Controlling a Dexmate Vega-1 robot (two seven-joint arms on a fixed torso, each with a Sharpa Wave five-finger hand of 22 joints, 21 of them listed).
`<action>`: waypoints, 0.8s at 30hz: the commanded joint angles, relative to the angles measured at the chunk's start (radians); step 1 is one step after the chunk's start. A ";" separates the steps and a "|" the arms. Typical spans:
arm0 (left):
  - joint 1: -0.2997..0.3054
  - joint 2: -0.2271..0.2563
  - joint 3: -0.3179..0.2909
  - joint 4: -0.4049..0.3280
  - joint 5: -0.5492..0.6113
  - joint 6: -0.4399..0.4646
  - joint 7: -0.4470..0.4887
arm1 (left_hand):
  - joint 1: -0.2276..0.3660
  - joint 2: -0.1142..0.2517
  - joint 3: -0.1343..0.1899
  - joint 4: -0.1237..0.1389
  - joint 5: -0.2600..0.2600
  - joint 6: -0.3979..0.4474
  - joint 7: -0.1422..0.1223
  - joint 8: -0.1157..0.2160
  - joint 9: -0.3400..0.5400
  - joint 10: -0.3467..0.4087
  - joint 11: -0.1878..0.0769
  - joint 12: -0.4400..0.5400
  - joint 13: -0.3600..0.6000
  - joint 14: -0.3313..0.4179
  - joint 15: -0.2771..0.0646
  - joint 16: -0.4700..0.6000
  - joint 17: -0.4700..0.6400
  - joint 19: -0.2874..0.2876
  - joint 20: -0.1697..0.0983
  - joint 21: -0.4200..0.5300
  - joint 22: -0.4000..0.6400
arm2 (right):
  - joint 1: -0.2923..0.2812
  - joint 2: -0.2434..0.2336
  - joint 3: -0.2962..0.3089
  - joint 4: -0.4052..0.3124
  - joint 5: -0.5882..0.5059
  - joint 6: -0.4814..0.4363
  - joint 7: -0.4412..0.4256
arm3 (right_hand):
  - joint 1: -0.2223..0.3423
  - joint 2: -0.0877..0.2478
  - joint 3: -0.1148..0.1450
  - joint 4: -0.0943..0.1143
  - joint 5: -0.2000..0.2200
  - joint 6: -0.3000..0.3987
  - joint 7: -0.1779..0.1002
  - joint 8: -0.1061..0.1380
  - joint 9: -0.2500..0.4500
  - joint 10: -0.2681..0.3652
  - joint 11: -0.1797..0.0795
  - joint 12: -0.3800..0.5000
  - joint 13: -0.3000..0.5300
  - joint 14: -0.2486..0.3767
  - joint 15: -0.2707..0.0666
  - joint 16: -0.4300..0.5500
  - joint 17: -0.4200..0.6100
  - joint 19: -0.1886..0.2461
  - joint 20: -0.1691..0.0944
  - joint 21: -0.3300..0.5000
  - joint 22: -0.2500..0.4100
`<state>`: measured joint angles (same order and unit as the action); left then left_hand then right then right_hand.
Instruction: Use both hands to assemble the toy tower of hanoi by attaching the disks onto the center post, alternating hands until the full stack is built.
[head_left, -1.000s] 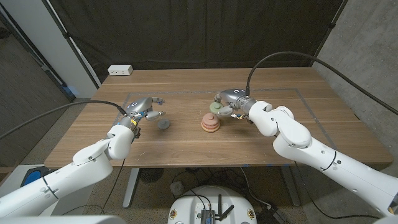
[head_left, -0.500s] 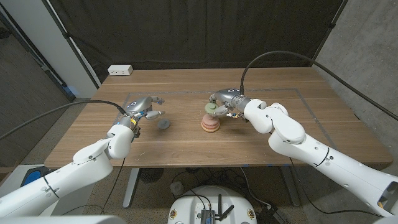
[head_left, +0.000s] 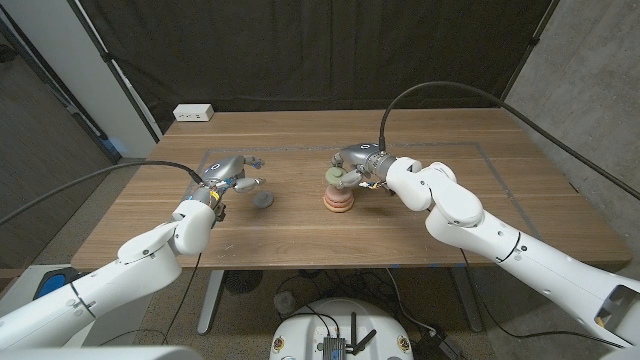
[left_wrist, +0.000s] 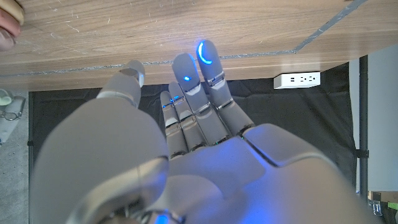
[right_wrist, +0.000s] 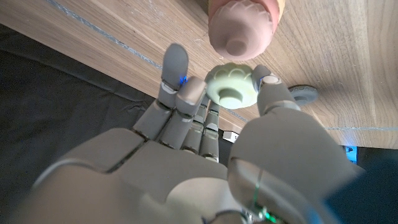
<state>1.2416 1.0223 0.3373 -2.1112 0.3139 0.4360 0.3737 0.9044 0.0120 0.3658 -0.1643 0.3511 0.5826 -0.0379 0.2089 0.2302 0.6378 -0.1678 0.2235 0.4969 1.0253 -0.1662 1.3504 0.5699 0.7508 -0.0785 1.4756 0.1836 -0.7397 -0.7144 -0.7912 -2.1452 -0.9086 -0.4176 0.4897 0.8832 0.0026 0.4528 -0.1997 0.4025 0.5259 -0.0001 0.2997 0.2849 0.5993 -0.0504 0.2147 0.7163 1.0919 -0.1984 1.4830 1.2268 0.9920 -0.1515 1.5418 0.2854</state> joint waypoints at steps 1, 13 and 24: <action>-0.003 -0.002 0.002 0.003 -0.002 0.000 -0.002 | 0.003 -0.002 0.011 0.001 0.005 0.007 -0.003 -0.001 0.002 0.006 0.000 -0.001 0.003 0.004 -0.054 0.009 0.001 0.013 -0.124 0.002 0.003 | 0.019 0.013 -0.015 0.019 -0.007 0.004 0.036 | 0.006 0.026 0.052 0.042 0.008 0.063 -0.057 0.003 0.005 0.080 -0.072 0.005 0.005 0.002 -0.019 0.007 0.003 0.002 -0.066 -0.003 0.003; -0.002 0.000 0.001 0.003 -0.003 -0.001 0.000 | 0.001 -0.001 0.015 0.001 0.005 0.010 -0.004 -0.001 0.003 0.008 0.001 -0.003 0.003 0.003 -0.054 0.008 -0.001 0.014 -0.124 0.002 0.003 | 0.029 0.024 -0.030 0.044 -0.015 -0.004 0.050 | 0.002 0.026 0.056 0.042 0.010 0.061 -0.059 0.001 0.005 0.080 -0.072 0.002 0.006 -0.001 -0.019 0.009 0.003 0.000 -0.066 -0.005 0.002; -0.009 0.002 0.006 0.002 -0.002 0.007 -0.010 | 0.001 -0.001 0.019 0.000 0.005 0.011 -0.003 -0.002 0.003 0.008 0.000 -0.005 0.004 0.008 -0.054 0.012 0.000 0.019 -0.125 0.006 0.004 | 0.038 0.030 -0.044 0.064 -0.018 -0.010 0.069 | -0.003 0.027 0.061 0.042 0.011 0.064 -0.058 0.001 0.004 0.079 -0.074 -0.001 0.007 -0.004 -0.019 0.012 0.002 0.001 -0.066 -0.003 0.004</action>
<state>1.2374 1.0218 0.3398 -2.1089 0.3114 0.4381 0.3684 0.9044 0.0120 0.3742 -0.1643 0.3511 0.5874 -0.0427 0.2089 0.2301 0.6380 -0.1675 0.2235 0.4986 1.0253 -0.1661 1.3577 0.5700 0.7582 -0.0821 1.4756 0.1835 -0.7108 -0.6911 -0.8226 -2.0994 -0.9254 -0.4205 0.5385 0.8820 0.0038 0.4571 -0.2040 0.4069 0.5274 0.0014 0.2974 0.2858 0.5991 -0.0506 0.2076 0.7203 1.0919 -0.1984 1.4906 1.2269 0.9920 -0.1515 1.5376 0.2854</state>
